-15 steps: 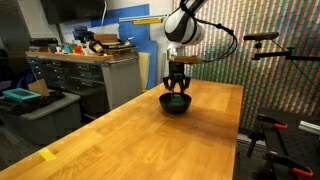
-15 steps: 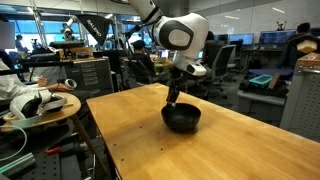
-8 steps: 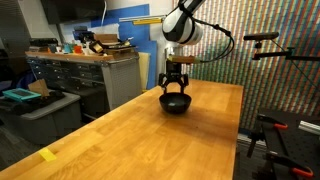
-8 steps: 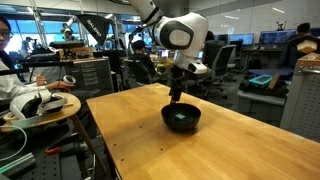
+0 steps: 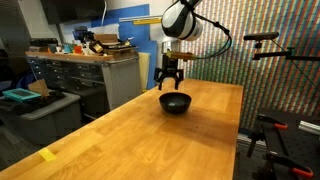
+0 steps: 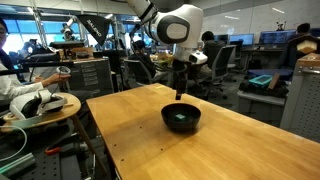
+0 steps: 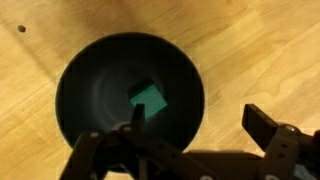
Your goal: Put the green block in the black bowl
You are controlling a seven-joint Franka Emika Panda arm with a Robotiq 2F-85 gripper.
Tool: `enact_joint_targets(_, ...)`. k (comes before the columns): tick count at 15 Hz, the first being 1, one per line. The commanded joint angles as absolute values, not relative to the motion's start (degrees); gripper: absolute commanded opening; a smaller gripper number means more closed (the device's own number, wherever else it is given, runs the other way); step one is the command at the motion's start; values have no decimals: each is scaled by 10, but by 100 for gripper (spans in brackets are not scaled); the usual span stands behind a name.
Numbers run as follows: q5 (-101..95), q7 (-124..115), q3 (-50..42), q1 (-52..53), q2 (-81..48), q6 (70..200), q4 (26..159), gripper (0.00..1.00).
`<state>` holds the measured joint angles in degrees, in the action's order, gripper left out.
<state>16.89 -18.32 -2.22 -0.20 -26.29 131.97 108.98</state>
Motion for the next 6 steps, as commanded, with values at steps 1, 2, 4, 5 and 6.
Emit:
enact_joint_targets(1,160,-175,-19,-3,-255,1323,1093,100)
enact_joint_targets(2,159,-173,-19,-2,-249,1322,1095,100)
enact_joint_targets(4,159,-173,-19,-3,-252,1322,1095,100)
enact_joint_targets(5,159,-173,-19,-3,-255,1322,1095,100)
enact_joint_targets(6,159,-173,-19,-3,-257,1322,1095,100)
